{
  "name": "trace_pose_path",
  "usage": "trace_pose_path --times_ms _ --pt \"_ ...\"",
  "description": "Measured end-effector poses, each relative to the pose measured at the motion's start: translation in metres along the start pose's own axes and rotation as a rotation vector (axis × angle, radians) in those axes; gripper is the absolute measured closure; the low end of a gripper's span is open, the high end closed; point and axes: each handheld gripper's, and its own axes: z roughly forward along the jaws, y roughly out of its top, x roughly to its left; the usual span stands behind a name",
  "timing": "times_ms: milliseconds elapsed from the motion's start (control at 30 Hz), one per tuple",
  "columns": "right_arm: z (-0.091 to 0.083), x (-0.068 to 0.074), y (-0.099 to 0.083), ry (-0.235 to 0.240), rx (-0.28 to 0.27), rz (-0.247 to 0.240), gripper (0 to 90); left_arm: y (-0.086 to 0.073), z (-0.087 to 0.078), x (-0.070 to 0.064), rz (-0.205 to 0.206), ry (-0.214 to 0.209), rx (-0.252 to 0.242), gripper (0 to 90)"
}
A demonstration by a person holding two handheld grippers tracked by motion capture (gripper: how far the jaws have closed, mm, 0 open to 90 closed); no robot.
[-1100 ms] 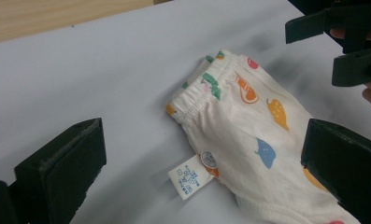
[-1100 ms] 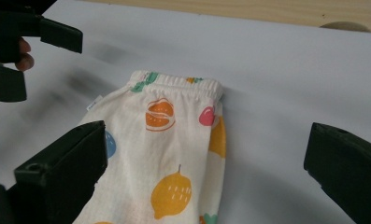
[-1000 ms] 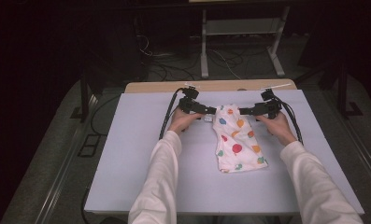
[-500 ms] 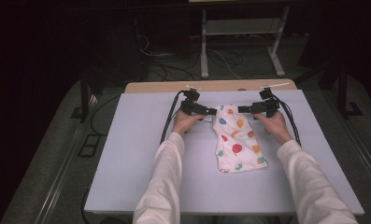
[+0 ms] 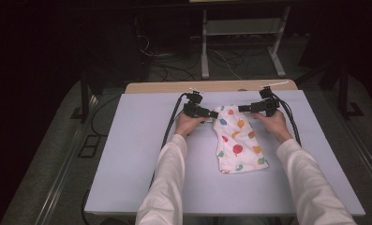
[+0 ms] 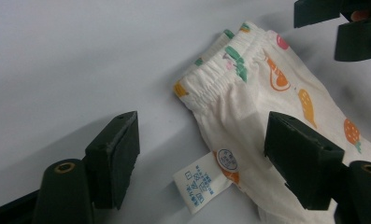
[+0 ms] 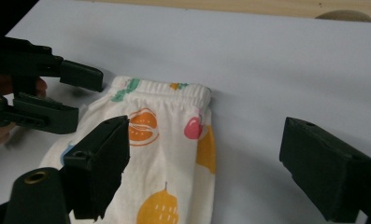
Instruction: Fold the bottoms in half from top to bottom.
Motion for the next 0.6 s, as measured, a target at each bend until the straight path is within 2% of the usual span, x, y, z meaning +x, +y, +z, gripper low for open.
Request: trace_pose_path --times_ms 233,400,600 --pt "0.004 -0.001 -0.002 0.004 0.011 0.002 24.8 0.000 0.004 -0.002 0.005 -0.009 0.000 35.4" --pt "0.008 -0.003 -0.002 0.003 -0.001 0.006 35.5 -0.001 0.006 -0.005 0.021 -0.008 0.015 47.8" --pt "0.017 -0.004 -0.005 0.012 0.025 0.012 45.1 -0.001 0.009 -0.008 0.026 -0.019 0.026 61.1"
